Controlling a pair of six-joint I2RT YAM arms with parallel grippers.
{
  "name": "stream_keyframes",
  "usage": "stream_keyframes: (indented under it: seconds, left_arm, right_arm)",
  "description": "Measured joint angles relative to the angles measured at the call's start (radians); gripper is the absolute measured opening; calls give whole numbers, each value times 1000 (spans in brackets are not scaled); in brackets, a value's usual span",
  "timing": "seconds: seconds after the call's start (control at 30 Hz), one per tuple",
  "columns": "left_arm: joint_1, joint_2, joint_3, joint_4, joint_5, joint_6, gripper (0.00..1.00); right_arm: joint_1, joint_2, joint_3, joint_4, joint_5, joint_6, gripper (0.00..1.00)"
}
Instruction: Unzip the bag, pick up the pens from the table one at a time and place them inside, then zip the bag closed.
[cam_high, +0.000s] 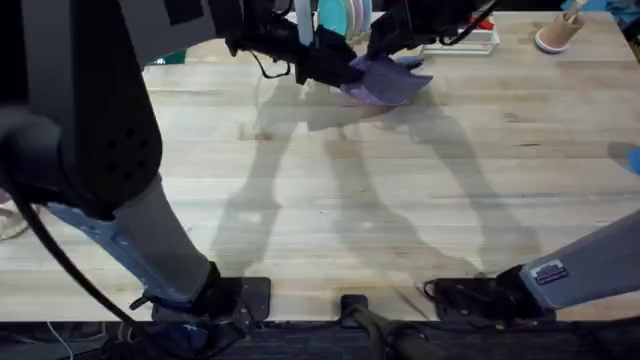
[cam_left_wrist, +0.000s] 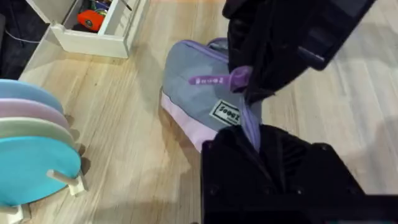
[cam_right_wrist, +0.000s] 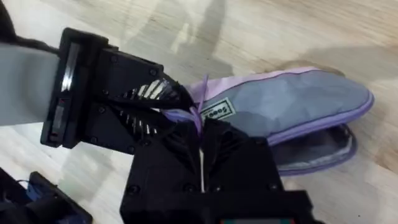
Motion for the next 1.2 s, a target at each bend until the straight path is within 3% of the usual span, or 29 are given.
stream_keyframes:
  seconds: [0.1, 0.4, 1.03, 1.07, 1.17, 1.2]
  left_arm:
    - [-1, 0, 0, -1, 0, 0, 42]
    - [27, 4, -21, -47, -48, 1, 42]
    - [28, 5, -22, -47, -53, 1, 42]
    - [28, 5, -22, -48, -53, 1, 42]
    - [28, 5, -22, -48, -54, 1, 42]
    - [28, 5, -22, -47, -54, 1, 42]
  right_arm:
    - [-16, 0, 0, 1, -9, 2, 32]
    - [-203, -26, 14, 29, 279, 2, 30]
    - [-186, -40, 16, 29, 335, 2, 30]
    - [-186, -40, 16, 29, 335, 2, 50]
    - [-186, -50, 16, 27, 335, 1, 244]
    - [-185, -59, 16, 27, 335, 3, 368]
